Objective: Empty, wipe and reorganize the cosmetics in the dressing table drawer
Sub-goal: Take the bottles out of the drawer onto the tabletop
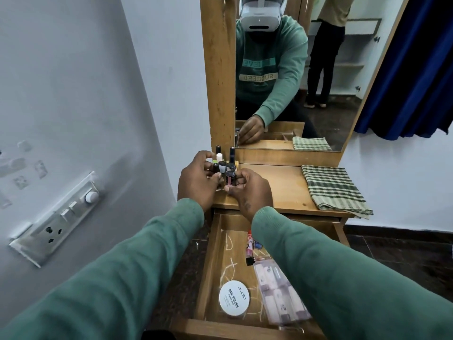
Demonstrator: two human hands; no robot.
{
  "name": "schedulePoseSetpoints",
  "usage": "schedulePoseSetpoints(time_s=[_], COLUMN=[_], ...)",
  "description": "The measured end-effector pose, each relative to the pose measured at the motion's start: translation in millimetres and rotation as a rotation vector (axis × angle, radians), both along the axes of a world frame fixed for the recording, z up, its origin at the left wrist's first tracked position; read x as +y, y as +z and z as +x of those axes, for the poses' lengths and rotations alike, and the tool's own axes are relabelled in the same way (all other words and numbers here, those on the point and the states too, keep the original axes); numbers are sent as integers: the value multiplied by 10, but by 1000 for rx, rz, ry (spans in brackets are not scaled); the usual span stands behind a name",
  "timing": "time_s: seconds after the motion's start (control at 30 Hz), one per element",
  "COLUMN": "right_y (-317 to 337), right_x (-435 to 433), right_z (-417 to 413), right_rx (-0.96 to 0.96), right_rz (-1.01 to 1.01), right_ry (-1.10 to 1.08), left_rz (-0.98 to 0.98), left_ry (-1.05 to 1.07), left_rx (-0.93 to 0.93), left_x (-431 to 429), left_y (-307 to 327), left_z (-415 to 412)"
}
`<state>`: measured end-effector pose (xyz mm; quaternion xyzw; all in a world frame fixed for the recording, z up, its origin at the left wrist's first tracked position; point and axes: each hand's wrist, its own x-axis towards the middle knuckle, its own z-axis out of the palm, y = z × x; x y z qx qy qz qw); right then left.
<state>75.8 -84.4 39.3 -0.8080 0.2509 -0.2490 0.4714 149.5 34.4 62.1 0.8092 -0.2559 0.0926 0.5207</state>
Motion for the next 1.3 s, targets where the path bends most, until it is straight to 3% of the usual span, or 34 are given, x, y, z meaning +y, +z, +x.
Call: schedulePoseSetpoints(time_s=[0.43,0.67,0.73,0.87,1.1,1.3], right_y=[-50,-55,-76,-183,-492,-477], right_x=[29,-7,-17,-41,-126,-133], right_z=[-36,-134,-262,-680,-1290,-1351], right_rx=[-15,-25,-54,-119,-7,115], right_rz=[-44,-19,-43,-273,-324,-488], right_ry=[-60,-3,31,75,-22,-115], left_rz=[45,50,71,142,388,541], left_ry=[20,22,40,31,-277,-180], left_rx=[-58,-1,-81,-310,-109,-37], left_x=[-35,57,136,269,215,26], left_y=[-223,-301,-295,-306,-662,-797], left_z=[-13,-133,-245,-588,-1068,-1096])
